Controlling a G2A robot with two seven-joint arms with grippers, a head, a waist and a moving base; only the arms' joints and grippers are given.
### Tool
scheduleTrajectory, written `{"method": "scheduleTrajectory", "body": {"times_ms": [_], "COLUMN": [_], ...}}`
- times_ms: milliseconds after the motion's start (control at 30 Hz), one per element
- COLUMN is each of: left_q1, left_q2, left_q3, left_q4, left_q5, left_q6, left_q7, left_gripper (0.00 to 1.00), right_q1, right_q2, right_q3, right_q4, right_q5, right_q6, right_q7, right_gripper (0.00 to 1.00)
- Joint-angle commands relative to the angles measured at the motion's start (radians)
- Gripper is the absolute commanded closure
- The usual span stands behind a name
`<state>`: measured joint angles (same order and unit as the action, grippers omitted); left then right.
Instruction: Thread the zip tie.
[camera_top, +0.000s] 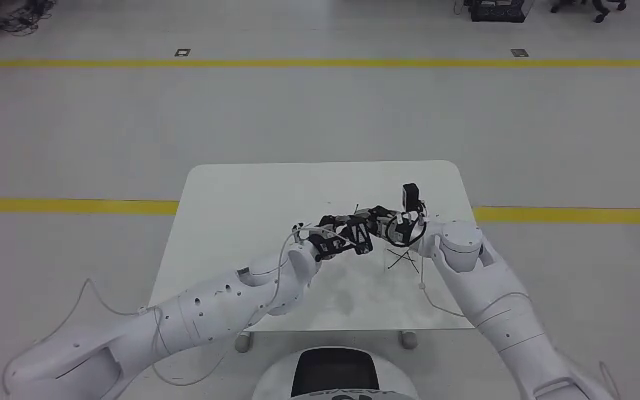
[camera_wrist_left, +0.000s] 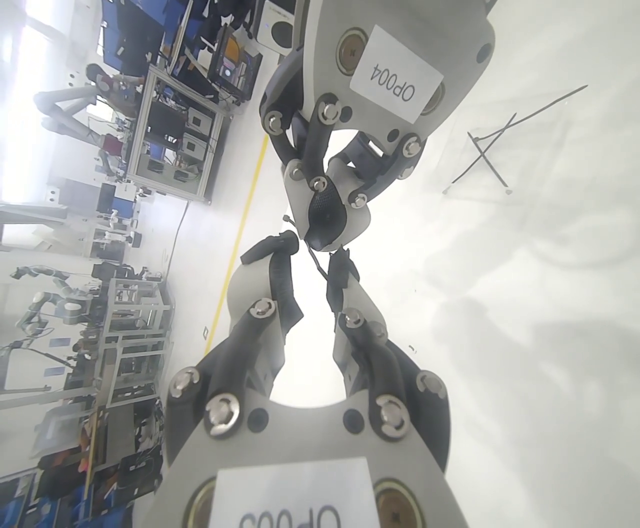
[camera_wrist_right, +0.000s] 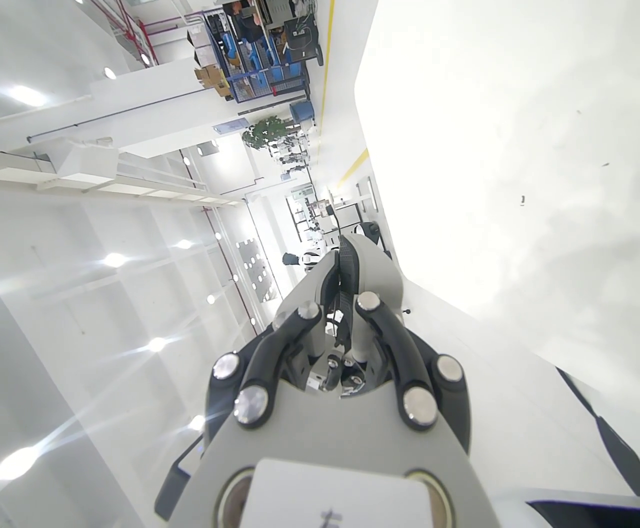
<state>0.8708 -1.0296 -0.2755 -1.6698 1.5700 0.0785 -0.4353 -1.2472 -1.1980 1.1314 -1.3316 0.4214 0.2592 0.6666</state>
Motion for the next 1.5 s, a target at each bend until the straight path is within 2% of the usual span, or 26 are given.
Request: {"method": "scheduleTrajectory", "body": {"times_ms": [0, 867, 1000, 1133, 1333, 1367, 1400, 1467], "left_q1": [-0.001, -0.014, -0.016, -0.018, -0.019, -0.019, -0.018, -0.015], "left_q2": [0.0, -0.002, -0.002, -0.003, -0.004, -0.005, -0.004, -0.003], "left_q3": [0.002, 0.018, 0.023, 0.026, 0.027, 0.027, 0.025, 0.02], "left_q4": [0.0, 0.006, 0.005, 0.008, 0.01, 0.011, 0.011, 0.012], "left_q5": [0.0, 0.0, 0.0, 0.0, 0.0, 0.0, 0.0, 0.0], "left_q6": [0.001, 0.006, 0.006, 0.005, 0.0, 0.001, 0.003, 0.008], "left_q7": [-0.001, -0.004, -0.002, 0.0, 0.0, 0.001, 0.002, 0.003], "left_gripper": [0.82, 0.87, 0.89, 1.0, 1.0, 1.0, 1.0, 1.0], "right_q1": [-0.001, 0.003, 0.004, 0.003, 0.001, 0.001, 0.001, 0.0], "right_q2": [0.0, 0.001, 0.001, 0.001, 0.002, 0.002, 0.002, 0.002], "right_q3": [-0.001, -0.009, -0.01, -0.01, -0.009, -0.009, -0.008, -0.005], "right_q4": [-0.002, -0.001, -0.001, 0.0, -0.003, -0.003, -0.003, -0.003], "right_q5": [-0.001, -0.014, -0.014, -0.012, -0.012, -0.013, -0.012, -0.009], "right_q6": [0.0, -0.005, -0.004, -0.008, -0.008, -0.008, -0.007, -0.005], "right_q7": [-0.001, 0.01, 0.01, 0.01, 0.008, 0.008, 0.007, 0.004], "right_gripper": [1.0, 1.0, 1.0, 1.0, 1.0, 0.88, 0.0, 0.0]}}
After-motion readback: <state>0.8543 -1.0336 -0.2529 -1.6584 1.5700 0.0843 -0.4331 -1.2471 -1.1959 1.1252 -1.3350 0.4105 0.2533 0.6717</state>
